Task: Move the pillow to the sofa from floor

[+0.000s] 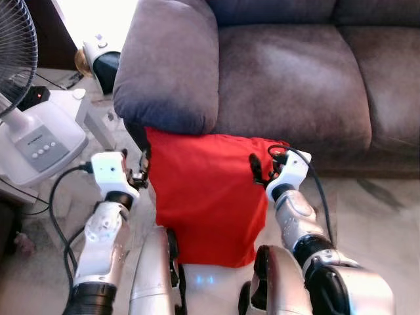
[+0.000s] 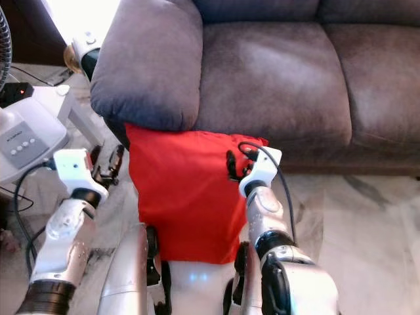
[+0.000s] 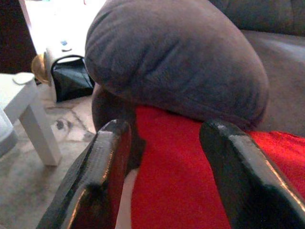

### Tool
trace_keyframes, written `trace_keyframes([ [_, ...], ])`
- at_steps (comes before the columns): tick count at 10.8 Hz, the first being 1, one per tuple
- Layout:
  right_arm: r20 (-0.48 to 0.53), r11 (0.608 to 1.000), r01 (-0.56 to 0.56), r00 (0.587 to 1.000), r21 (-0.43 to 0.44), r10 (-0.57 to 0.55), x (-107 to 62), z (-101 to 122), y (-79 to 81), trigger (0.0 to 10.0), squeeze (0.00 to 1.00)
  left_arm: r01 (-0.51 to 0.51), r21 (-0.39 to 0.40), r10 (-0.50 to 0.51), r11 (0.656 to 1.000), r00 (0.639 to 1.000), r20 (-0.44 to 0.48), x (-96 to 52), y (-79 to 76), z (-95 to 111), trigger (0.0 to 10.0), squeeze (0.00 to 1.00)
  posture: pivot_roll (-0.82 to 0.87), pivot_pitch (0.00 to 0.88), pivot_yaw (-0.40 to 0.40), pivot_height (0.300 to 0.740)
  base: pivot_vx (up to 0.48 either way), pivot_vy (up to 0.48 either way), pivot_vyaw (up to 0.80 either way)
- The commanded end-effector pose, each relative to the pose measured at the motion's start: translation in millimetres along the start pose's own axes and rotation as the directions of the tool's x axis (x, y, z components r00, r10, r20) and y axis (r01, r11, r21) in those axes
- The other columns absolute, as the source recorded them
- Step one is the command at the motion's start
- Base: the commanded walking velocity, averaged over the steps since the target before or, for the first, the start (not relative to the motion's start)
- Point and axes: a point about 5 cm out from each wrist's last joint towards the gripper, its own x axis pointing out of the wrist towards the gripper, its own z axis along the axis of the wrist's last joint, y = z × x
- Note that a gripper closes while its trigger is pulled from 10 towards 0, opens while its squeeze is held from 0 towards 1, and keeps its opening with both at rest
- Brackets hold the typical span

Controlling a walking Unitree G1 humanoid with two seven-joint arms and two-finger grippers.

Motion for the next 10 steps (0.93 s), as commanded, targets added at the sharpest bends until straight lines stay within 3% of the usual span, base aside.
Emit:
trace_keyframes([
  [1, -0.03, 1.0, 0.021, 0.999, -0.01, -0.022, -5.4, -10.5, -8.3, 10.0, 0.0, 0.001, 0.013, -0.001, 1.0, 1.0, -0.01, -1.4, -0.6, -2.5, 10.0, 0.0, 0.23, 0.282, 0.011, 0.572, 0.326, 0.0, 0.0],
  [3, -0.034, 1.0, 0.028, 0.999, -0.012, -0.029, -7.2, -12.7, -11.3, 10.0, 0.0, 0.003, 0.015, -0.003, 1.0, 1.0, -0.002, 3.1, -1.1, -0.2, 10.0, 0.0, 0.23, 0.285, 0.01, 0.572, 0.324, 0.0, 0.0],
  [10, -0.117, 0.999, 0.019, 0.993, 0.051, -0.013, -10.8, -29.8, -6.7, 10.0, 0.0, 0.015, 0.035, -0.015, 0.999, 1.0, 0.001, -0.4, -1.3, 3.3, 10.0, 0.0, 0.25, 0.333, 0.015, 0.572, 0.0, 0.0, 0.0],
])
